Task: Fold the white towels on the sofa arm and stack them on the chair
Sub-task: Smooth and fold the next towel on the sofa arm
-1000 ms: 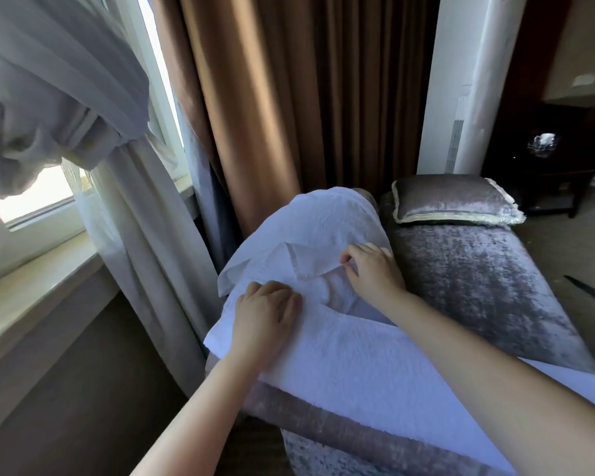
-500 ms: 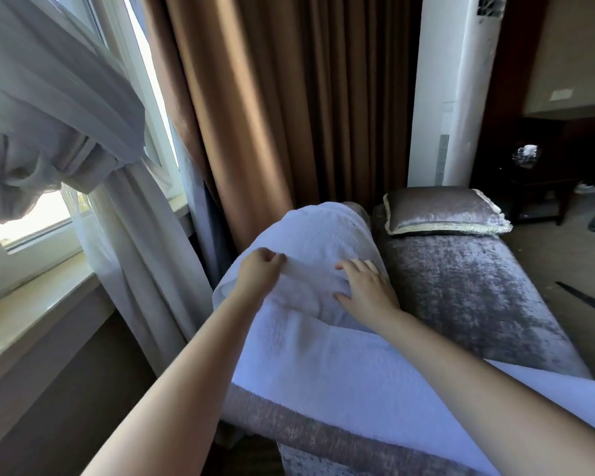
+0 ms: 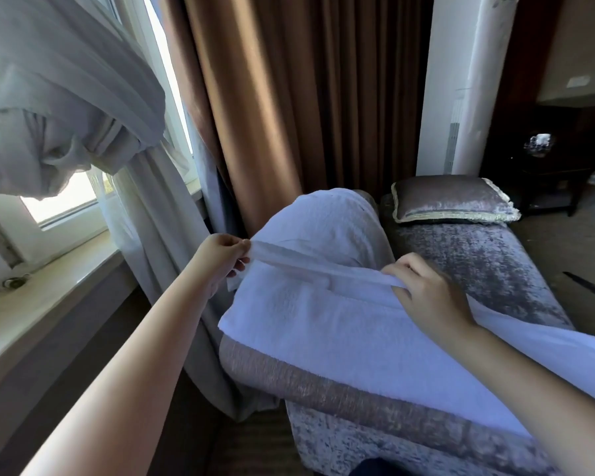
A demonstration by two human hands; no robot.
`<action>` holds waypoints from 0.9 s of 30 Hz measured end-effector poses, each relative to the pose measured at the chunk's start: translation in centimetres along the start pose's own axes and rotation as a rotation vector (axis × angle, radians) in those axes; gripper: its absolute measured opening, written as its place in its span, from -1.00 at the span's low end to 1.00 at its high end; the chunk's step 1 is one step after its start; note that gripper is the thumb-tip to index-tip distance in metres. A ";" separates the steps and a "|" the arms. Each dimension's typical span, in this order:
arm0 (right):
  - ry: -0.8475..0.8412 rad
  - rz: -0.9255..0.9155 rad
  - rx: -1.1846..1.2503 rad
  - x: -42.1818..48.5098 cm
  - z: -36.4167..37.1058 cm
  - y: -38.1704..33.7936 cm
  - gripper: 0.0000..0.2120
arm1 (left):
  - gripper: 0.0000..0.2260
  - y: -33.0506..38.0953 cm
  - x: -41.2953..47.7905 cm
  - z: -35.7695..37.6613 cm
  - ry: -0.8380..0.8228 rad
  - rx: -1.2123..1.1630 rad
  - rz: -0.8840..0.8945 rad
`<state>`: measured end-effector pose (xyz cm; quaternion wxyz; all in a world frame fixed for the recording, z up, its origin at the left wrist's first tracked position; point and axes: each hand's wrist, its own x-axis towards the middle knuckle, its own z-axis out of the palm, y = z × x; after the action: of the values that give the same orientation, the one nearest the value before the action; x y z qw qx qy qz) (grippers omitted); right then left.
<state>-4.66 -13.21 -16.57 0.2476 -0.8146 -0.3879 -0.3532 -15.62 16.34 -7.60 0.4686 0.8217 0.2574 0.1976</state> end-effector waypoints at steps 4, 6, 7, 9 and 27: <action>0.085 -0.232 -0.039 -2.5 -0.7 -3.0 -0.79 | -0.81 -3.2 -1.1 -1.4 0.028 0.050 -0.043; 0.048 -0.333 -0.056 -3.8 -0.1 -4.4 -0.85 | -0.79 -4.8 -1.7 -1.8 0.033 0.131 -0.061; 0.019 -0.375 -0.069 -4.5 0.3 -4.8 -0.87 | -0.79 -5.6 -2.1 -1.8 0.028 0.179 -0.074; -0.038 -0.411 -0.072 -5.6 1.1 -5.2 -0.86 | -0.82 -7.0 -2.9 -1.5 0.004 0.273 -0.095; -0.218 -0.405 -0.031 -6.5 1.7 -5.3 -0.56 | -0.73 -9.0 -1.2 2.0 0.165 0.305 0.000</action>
<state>-11.17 -11.96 -21.92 0.1155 -0.7571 -0.5625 -0.3115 -17.57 18.14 -16.48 0.3157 0.8641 0.3222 0.2230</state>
